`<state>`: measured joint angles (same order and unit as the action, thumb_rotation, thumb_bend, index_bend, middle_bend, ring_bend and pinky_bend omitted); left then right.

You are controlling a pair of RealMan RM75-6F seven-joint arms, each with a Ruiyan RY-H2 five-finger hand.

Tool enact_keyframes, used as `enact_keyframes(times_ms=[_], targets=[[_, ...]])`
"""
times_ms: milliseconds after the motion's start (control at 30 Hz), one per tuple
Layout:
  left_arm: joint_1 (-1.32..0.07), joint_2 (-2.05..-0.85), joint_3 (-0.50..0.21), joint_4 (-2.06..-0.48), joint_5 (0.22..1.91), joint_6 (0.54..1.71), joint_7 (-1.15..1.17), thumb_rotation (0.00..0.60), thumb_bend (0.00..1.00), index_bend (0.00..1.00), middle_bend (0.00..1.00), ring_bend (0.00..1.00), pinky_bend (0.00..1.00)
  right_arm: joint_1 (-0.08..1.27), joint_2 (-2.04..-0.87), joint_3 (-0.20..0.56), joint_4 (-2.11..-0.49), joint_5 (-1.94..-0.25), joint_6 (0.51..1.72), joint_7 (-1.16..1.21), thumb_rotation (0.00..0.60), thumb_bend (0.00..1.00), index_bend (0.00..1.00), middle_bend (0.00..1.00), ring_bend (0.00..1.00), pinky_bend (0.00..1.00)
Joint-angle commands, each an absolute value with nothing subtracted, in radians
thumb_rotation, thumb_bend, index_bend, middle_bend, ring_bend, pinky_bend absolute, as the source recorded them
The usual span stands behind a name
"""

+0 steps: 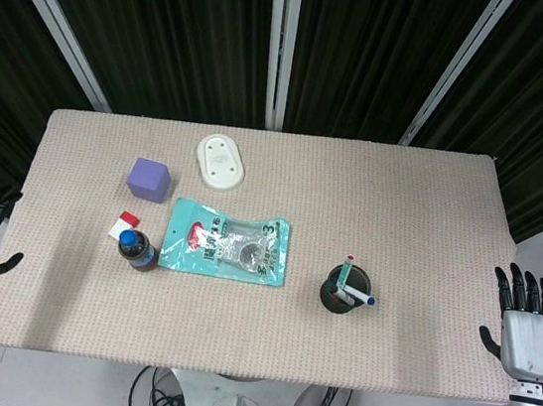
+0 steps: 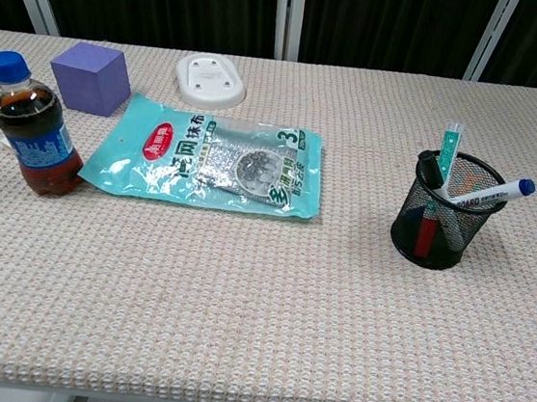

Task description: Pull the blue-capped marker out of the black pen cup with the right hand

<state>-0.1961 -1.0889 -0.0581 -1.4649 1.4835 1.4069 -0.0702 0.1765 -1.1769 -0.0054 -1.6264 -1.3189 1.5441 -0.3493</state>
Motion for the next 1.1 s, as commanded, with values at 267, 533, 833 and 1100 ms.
enact_keyframes(times_ms=[267,533,833,1100], targets=[[-0.191,-1.085,-0.051,-1.477,1.492,1.408,-0.072,0.600,0.20,0.09,0.03,0.00,0.08,0.166,-1.178,0.007,-1.627,-1.363,1.526,-0.335,0.600,0.15,0.00,0.00,0.00,0.00],[-0.186,-1.076,-0.049,-1.510,1.503,1.424,-0.044,0.600,0.20,0.09,0.03,0.00,0.08,0.190,-1.230,0.010,-1.576,-1.490,1.522,-0.262,0.600,0.15,0.01,0.00,0.00,0.00],[-0.177,-1.088,-0.040,-1.512,1.502,1.424,-0.031,0.600,0.20,0.09,0.03,0.00,0.08,0.253,-1.314,0.023,-1.575,-1.547,1.436,-0.305,0.600,0.16,0.17,0.00,0.00,0.00],[-0.179,-1.073,-0.047,-1.523,1.488,1.413,-0.029,0.600,0.20,0.09,0.03,0.00,0.08,0.277,-1.381,0.039,-1.551,-1.559,1.407,-0.303,0.600,0.18,0.26,0.00,0.00,0.00]])
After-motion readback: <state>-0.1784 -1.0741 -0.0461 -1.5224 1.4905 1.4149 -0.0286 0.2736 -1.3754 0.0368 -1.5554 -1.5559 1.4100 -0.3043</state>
